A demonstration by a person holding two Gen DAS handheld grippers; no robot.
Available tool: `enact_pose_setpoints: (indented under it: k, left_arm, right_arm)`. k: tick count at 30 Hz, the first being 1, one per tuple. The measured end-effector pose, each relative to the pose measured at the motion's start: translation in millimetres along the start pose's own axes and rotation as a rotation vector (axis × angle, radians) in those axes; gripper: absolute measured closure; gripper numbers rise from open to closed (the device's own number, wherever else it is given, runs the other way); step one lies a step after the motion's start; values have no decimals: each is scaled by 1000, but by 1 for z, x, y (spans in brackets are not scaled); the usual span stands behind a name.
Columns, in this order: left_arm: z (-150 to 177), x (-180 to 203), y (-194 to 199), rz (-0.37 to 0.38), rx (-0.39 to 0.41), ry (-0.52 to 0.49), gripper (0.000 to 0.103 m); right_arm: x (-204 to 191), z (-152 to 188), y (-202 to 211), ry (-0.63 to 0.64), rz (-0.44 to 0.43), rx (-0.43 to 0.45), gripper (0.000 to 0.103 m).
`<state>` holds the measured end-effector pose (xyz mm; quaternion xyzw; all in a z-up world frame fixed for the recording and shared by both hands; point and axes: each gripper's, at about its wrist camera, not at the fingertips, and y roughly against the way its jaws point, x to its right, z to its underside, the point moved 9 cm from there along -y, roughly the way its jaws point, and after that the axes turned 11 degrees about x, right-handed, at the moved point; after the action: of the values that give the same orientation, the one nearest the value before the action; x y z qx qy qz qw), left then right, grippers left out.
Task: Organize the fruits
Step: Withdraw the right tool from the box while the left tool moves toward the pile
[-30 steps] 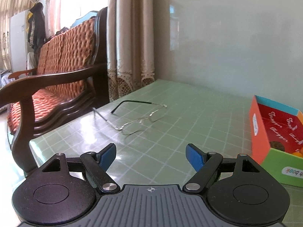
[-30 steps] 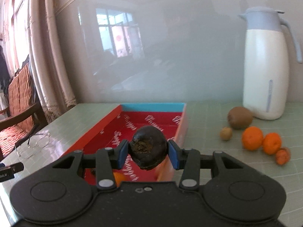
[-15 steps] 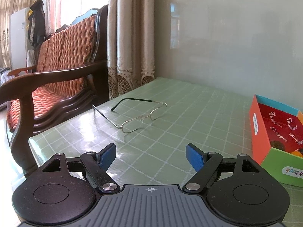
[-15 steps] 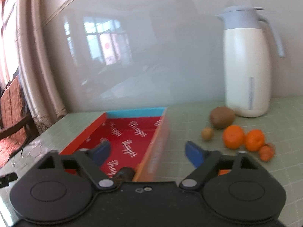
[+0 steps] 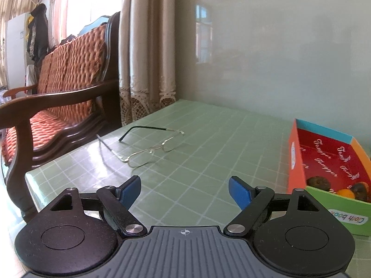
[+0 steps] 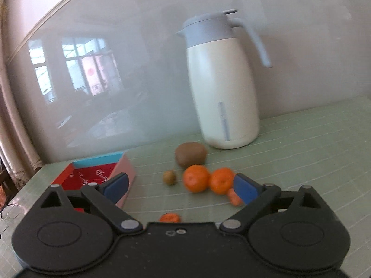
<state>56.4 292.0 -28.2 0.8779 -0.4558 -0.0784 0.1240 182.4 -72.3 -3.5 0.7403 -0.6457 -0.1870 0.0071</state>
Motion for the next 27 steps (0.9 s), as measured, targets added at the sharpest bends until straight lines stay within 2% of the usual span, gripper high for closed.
enact_pose_setpoints:
  k: [14, 19, 23, 27]
  left_arm:
    - [-10, 57, 13, 65, 42, -37, 6]
    - [-11, 81, 20, 96, 50, -58, 4]
    - [-12, 106, 27, 143, 59, -68, 0]
    - [-12, 142, 36, 222, 73, -95, 0]
  right_arm:
    - [63, -18, 17, -7, 83, 29, 6]
    - [87, -24, 25, -18, 114, 40, 6]
    - [105, -28, 31, -31, 139, 48, 6]
    - [122, -30, 37, -40, 161, 55, 6]
